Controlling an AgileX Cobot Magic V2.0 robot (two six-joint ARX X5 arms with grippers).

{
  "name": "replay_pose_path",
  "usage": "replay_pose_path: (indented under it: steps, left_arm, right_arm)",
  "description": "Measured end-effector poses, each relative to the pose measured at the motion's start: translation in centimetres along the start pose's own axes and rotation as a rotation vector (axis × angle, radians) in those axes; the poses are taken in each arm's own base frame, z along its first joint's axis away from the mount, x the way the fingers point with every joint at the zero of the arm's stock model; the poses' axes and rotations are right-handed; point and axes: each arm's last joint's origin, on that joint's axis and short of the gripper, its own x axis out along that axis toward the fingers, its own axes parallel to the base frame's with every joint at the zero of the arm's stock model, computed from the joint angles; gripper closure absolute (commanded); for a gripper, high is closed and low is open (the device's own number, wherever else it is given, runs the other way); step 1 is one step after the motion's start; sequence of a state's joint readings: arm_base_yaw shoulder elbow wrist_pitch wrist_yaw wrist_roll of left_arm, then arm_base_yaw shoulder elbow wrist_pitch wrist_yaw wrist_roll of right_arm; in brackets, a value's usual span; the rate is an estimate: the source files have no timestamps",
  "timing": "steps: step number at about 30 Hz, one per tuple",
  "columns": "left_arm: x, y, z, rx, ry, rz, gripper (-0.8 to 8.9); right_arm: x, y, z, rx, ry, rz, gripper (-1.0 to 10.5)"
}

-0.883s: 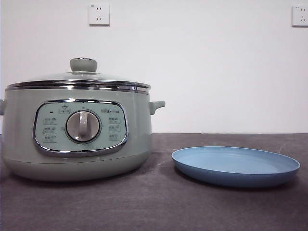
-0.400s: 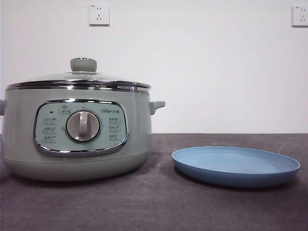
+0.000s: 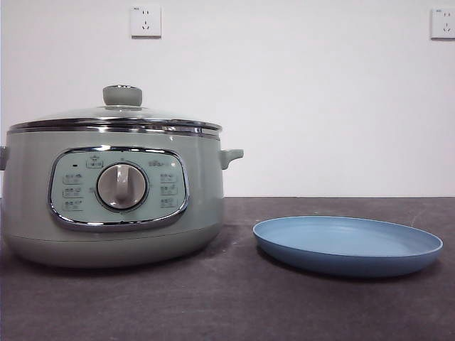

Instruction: Take the potato out from the steamer,put the potato on the plate,close the lid

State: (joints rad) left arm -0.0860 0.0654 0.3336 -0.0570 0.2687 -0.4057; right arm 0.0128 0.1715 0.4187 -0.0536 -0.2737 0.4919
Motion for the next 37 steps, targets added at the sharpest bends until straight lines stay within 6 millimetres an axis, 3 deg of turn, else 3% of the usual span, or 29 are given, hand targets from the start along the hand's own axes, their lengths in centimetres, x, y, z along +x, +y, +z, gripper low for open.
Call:
replay_pose_path:
  steps: [10, 16, 21, 25, 26, 31, 37]
  left_arm:
    - [2.0, -3.7, 9.8, 0.125, 0.003, -0.028, 8.19]
    - [5.5, -4.6, 14.0, 0.197, 0.186, -0.026, 8.19]
    - [8.4, -4.8, 16.2, 0.205, 0.39, -0.031, 8.18]
    - [10.9, -4.4, 16.7, 0.163, 0.57, -0.037, 8.09]
    - [11.5, -4.2, 16.6, 0.153, 0.603, -0.045, 7.83]
    - [13.9, -3.3, 15.4, 0.117, 0.701, -0.052, 3.42]
    - [15.0, -3.4, 14.6, 0.108, 0.743, -0.083, 3.42]
  right_arm:
    - [3.2, 6.1, 11.8, -0.231, 0.092, 0.218, 9.6]
    - [7.1, 7.8, 15.6, -0.285, 0.243, 0.36, 9.6]
    - [10.4, 8.4, 17.0, -0.299, 0.411, 0.397, 9.3]
    - [12.8, 8.8, 16.4, -0.306, 0.563, 0.436, 7.3]
    - [13.2, 8.8, 16.1, -0.306, 0.583, 0.448, 6.9]
    - [14.5, 8.9, 14.6, -0.298, 0.664, 0.477, 3.9]
    - [14.8, 9.1, 14.2, -0.33, 0.677, 0.422, 3.5]
